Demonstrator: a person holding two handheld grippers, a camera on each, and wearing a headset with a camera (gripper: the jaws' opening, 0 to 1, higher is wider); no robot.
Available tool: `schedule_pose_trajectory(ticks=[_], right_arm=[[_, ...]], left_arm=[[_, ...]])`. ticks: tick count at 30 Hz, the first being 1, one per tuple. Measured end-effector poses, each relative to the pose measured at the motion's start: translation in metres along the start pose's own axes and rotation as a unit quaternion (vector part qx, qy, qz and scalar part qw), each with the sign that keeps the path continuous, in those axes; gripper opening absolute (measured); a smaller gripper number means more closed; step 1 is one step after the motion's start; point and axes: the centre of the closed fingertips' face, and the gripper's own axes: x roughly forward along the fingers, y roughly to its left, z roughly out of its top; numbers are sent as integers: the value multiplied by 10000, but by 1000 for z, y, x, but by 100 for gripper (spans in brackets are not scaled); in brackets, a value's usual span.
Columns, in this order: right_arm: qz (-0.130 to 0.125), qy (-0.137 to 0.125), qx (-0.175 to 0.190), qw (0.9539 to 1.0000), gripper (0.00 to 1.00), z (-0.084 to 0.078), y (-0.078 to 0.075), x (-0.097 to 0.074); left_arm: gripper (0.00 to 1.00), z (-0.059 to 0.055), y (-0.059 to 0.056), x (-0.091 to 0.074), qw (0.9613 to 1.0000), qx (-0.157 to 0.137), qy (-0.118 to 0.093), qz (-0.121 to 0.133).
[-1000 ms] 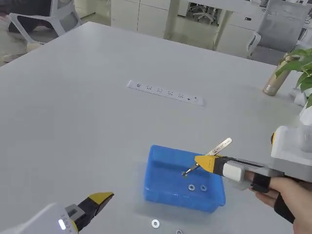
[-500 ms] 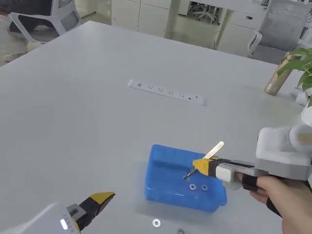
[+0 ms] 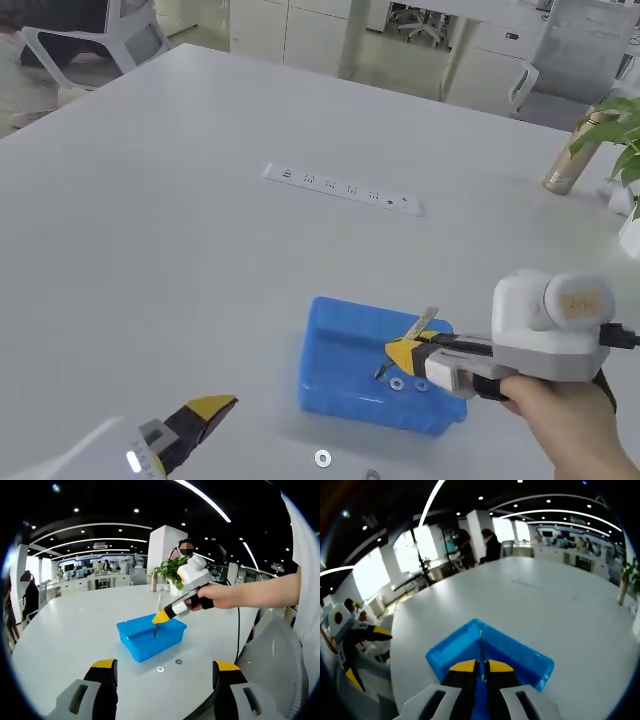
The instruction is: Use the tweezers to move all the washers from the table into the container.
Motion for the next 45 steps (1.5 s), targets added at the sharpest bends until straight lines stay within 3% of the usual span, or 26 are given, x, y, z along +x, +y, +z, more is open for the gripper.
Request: schedule_pose_trajectory(ticks=[14, 28, 40, 45], right_arm=[[15, 132, -281, 9995, 3, -3, 7, 6], [-3, 177, -510, 9985, 4, -5, 4, 8], [-99, -111, -593, 9981, 4, 8, 7, -5], [-71, -310, -701, 9970, 3, 19, 19, -19]], left_arm=[[78, -1, 0, 0, 10000, 7, 27, -21], [78, -2, 0, 0, 10000, 7, 44, -24], [78, -1, 1, 0, 10000, -2, 27, 12], [78, -1, 1, 0, 10000, 3, 26, 18]])
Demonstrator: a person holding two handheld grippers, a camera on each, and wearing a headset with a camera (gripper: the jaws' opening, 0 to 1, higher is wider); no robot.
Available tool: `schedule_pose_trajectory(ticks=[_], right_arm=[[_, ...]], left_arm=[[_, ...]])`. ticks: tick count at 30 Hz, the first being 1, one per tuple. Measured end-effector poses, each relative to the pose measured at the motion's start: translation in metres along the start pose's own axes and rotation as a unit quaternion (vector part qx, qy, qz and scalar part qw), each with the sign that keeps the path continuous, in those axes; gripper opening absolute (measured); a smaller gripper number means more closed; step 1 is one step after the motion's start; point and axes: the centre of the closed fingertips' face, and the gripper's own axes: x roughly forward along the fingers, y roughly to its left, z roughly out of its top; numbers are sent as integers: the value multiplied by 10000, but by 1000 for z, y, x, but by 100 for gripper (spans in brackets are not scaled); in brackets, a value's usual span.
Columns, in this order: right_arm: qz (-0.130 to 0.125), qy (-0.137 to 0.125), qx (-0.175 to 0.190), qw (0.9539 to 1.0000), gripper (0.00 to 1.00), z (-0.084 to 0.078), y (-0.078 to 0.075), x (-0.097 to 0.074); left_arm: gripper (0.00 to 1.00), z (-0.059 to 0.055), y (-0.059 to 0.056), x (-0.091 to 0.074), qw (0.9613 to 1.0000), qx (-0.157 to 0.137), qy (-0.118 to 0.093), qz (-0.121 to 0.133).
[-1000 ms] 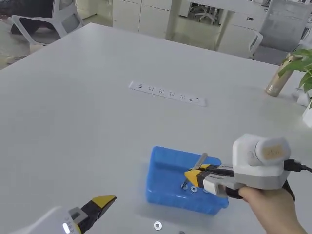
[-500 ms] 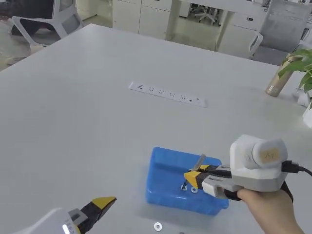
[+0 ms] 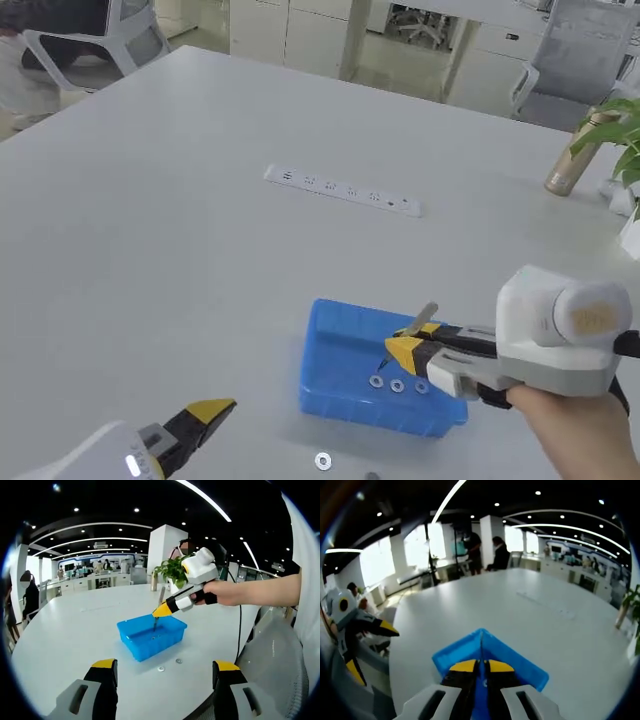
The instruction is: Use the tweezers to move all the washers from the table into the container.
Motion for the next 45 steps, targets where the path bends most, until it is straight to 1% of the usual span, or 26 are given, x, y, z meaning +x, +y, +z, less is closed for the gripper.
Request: schedule_pose_trajectory(ticks=[3, 9, 11, 16, 19, 22, 26, 27, 31, 33, 41, 45], right_arm=[[31, -87, -23, 10000, 3, 5, 8, -7], [103, -150, -101, 9998, 3, 10, 21, -18], [135, -160, -119, 9997, 3, 10, 24, -21], [216, -118, -185, 9995, 3, 5, 36, -29], [289, -64, -148, 9995, 3, -3, 42, -32], [385, 66, -87, 9992, 3, -17, 48, -33], [483, 190, 143, 9985, 4, -36, 54, -30], [508, 203, 161, 9984, 4, -39, 56, -29], [577, 396, 259, 9972, 4, -56, 61, -25], [586, 423, 293, 9970, 4, -61, 62, -23], [679, 545, 334, 9956, 4, -68, 68, -21], [692, 589, 254, 9955, 4, -69, 72, -20]], left_arm=[[78, 0, -1, 0, 10000, 2, 9, -16], [78, -1, -1, 0, 10000, 0, 12, -25], [78, -1, 0, 0, 10000, 11, 16, -17], [78, 0, 0, 0, 10000, 8, 11, -20], [78, 0, 0, 0, 10000, 13, 6, -15], [78, 0, -1, 0, 10000, 16, 1, -23], [78, 0, -1, 0, 10000, 24, 10, -34], [78, 0, -1, 0, 10000, 23, 12, -33], [78, 0, -1, 0, 10000, 14, 9, -24], [78, 0, -1, 0, 10000, 21, 15, -28], [78, -1, -1, 0, 10000, 30, 23, -29], [78, -1, -1, 0, 10000, 28, 29, -35]])
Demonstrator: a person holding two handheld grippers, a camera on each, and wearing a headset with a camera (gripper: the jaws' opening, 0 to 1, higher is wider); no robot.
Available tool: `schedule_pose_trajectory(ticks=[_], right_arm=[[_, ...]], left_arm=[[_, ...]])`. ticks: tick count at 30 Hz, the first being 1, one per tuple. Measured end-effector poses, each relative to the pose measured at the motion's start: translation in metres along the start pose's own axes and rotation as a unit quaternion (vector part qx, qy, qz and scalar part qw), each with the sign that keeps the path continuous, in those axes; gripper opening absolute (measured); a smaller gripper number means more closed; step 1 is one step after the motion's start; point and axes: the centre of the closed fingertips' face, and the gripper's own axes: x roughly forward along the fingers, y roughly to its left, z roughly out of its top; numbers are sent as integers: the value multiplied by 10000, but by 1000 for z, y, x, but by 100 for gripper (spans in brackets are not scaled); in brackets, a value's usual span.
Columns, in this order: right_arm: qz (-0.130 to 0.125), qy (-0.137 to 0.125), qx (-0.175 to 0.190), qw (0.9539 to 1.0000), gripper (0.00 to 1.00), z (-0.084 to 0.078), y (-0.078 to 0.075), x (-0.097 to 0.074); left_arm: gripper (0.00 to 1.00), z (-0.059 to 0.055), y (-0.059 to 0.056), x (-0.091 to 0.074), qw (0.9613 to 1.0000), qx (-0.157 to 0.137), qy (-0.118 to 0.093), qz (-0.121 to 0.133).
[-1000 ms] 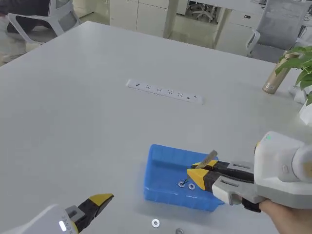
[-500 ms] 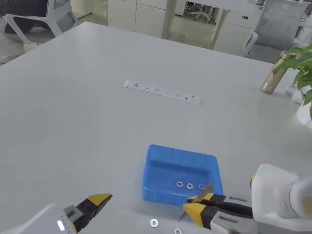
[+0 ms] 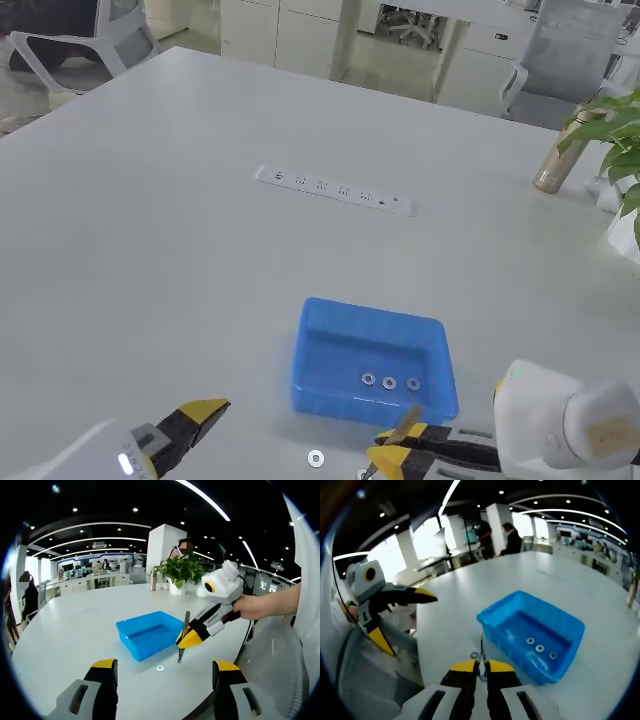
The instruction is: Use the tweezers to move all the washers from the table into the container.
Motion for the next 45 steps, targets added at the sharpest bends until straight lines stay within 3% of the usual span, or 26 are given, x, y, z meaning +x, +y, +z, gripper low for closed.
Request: schedule_pose_trajectory(ticks=[10, 23, 32, 36, 40, 45], right_arm=[[2, 64, -112, 9999, 4, -3, -1, 2], [-44, 177, -628, 9979, 4, -6, 6, 3], [-82, 190, -778, 9968, 3, -6, 5, 3], [-111, 82, -523, 9985, 3, -4, 2, 3], [0, -230, 101, 9997, 3, 3, 4, 1], [9, -340, 192, 9992, 3, 11, 3, -6]], left_arm=[[78, 0, 0, 0, 10000, -1, -2, 8], [78, -1, 0, 0, 10000, 20, 18, -6], [78, 0, 0, 0, 10000, 29, 17, -9], [78, 0, 0, 0, 10000, 31, 14, -15], [78, 0, -1, 0, 10000, 25, 17, -22], [78, 0, -1, 0, 10000, 20, 21, -42]])
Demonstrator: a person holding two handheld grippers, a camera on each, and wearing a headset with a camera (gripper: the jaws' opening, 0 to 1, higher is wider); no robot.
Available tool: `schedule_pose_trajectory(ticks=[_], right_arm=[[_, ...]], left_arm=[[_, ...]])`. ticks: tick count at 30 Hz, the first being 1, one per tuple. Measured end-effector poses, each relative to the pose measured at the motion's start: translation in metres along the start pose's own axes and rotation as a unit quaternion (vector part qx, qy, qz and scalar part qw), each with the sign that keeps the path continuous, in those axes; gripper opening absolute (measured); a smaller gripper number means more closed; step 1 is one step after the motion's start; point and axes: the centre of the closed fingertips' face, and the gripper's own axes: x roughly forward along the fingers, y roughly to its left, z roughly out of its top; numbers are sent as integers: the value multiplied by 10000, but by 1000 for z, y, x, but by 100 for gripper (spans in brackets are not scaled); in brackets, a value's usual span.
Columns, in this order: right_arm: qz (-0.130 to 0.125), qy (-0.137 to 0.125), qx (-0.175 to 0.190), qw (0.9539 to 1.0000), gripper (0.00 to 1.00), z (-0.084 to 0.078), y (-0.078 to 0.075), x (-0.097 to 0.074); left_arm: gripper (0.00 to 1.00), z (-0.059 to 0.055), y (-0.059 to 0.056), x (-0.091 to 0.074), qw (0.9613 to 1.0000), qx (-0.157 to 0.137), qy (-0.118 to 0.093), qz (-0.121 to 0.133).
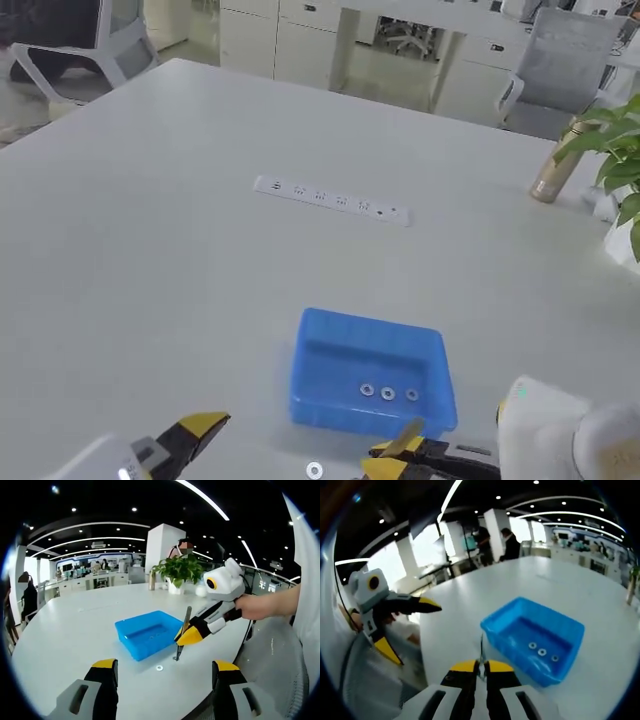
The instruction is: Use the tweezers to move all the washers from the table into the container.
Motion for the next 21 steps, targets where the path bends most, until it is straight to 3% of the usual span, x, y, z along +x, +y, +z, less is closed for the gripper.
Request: schedule_pose_trajectory(ticks=[14, 21], right_arm=[[24, -382, 16, 9993, 3, 39, -1, -14], [-16, -622, 99, 9980, 3, 56, -13, -19]], left_arm=[[77, 0, 1, 0, 10000, 0, -8, 41], [77, 0, 1, -1, 10000, 0, -23, 53]])
